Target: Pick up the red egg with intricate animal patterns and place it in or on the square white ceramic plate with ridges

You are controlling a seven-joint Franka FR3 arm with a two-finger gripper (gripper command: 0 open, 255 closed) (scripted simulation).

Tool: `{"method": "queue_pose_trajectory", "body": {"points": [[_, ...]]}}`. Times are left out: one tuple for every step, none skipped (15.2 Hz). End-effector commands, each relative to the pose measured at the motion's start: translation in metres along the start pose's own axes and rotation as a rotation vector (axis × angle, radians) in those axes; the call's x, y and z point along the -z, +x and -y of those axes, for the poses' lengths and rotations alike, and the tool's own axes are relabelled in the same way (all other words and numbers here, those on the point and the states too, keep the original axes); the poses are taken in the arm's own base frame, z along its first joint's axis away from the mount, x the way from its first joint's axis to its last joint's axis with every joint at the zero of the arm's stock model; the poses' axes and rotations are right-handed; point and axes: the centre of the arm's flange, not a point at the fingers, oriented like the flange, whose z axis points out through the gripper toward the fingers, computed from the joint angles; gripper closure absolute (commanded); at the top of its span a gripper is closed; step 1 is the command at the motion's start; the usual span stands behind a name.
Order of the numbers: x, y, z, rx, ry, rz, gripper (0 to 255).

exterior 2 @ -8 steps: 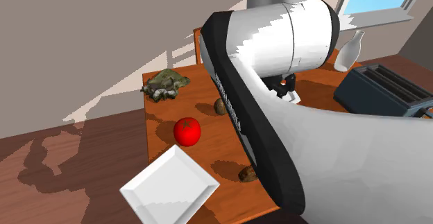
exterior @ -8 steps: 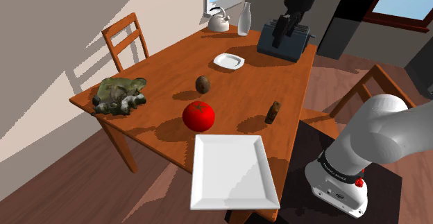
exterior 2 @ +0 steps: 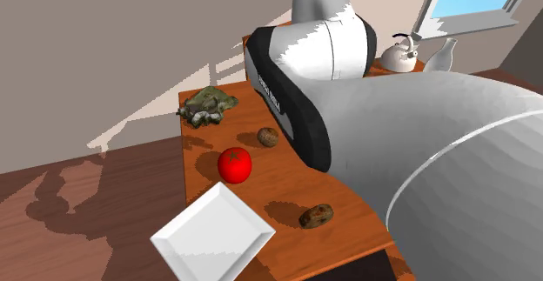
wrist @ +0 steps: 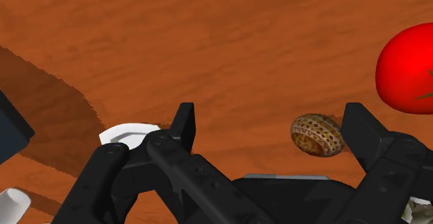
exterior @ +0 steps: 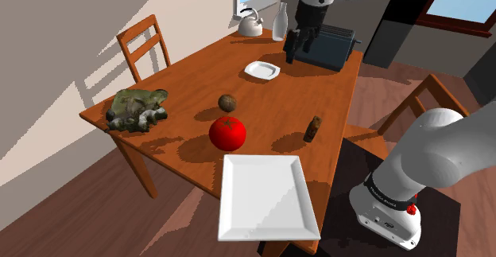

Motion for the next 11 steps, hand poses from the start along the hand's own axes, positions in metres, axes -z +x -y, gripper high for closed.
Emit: {"method": "queue_pose_trajectory", "body": {"points": [[-0.016,0.022,0.003,-0.022,0.013,0.012,0],[-0.025,0.033,0.006,-0.032,0.019,0.018,0],[-0.033,0.043,0.009,-0.042,0.025,0.024,0],[-0.042,0.053,0.012,-0.052,0.031,0.030,0],[-0.050,0.063,0.015,-0.063,0.037,0.036,0],[-0.059,0.074,0.018,-0.073,0.043,0.042,0],[-0.067,0.084,0.020,-0.083,0.050,0.048,0],[-0.076,0.094,0.023,-0.093,0.056,0.054,0],[-0.085,0.104,0.026,-0.104,0.062,0.061,0],[-0.094,0.114,0.028,-0.114,0.068,0.067,0],[-0.102,0.125,0.031,-0.124,0.074,0.073,0]]}}
